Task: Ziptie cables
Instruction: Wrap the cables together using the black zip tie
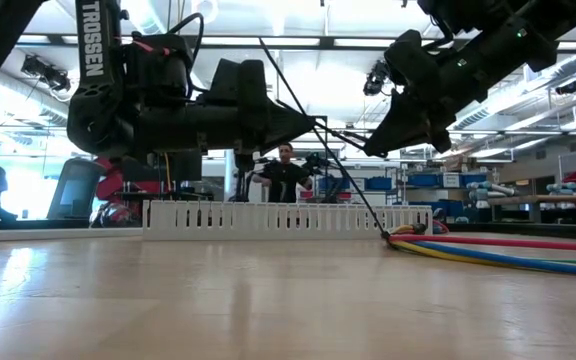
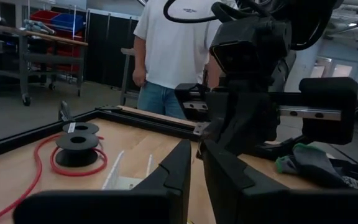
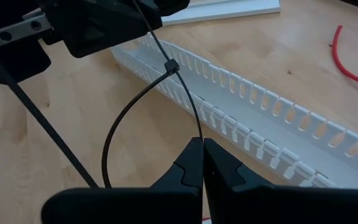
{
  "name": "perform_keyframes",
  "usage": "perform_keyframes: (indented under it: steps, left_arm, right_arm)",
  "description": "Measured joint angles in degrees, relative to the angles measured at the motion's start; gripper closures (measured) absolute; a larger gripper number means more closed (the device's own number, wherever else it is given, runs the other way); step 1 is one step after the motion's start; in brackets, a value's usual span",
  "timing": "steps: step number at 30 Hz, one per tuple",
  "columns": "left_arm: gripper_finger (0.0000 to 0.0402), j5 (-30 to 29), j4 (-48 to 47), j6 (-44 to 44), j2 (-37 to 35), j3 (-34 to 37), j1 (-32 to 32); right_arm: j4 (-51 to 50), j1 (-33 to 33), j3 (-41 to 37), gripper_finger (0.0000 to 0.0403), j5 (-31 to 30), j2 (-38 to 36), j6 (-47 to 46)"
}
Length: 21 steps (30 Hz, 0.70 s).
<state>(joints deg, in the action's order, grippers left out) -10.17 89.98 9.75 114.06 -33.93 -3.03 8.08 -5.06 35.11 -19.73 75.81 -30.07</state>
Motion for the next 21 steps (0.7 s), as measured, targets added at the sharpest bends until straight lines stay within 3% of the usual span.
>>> perform_keyframes:
  steps: [21]
  left_arm:
    - [0.0350,-0.03,0.03,1.18,-0.02,-3.45,0.02]
  right_arm:
    - [-2.25,0.02,0.00,0.0403,1.92,0.02,-0.35]
